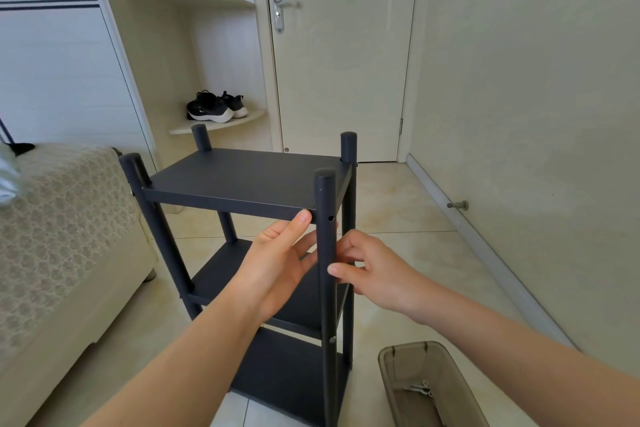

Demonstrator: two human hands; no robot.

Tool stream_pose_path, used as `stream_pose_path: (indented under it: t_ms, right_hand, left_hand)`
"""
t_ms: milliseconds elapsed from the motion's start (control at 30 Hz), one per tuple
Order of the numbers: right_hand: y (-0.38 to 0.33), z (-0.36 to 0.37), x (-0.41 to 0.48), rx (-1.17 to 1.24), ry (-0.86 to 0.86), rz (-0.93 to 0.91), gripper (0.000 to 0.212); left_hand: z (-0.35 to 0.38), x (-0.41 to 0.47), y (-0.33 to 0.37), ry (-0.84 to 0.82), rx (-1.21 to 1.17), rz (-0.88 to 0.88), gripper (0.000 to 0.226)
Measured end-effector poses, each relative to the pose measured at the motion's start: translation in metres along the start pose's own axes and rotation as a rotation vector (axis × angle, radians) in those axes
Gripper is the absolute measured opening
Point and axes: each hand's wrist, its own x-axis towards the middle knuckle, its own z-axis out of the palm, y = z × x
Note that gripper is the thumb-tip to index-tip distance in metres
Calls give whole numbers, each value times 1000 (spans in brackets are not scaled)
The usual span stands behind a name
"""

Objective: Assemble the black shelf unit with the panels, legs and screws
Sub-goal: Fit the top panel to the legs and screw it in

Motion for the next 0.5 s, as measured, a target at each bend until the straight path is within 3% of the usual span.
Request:
stream_pose_path:
  t_ms: [167, 300, 433, 500]
  right_hand:
    - [2, 1, 0, -3, -17, -2, 17]
    - [4, 0, 0, 23, -14, -4, 14]
    - [6, -1, 0, 83, 25, -6, 7]
    - [9, 1, 0, 111, 47, -4, 8]
  left_hand:
    - [-5, 1, 1, -18, -49, -1, 34]
    - [-5, 1, 3, -19, -25, -6, 25]
    - [-3, 0, 4, 84, 90, 31, 54]
    - [-2, 0, 3, 113, 132, 51, 54]
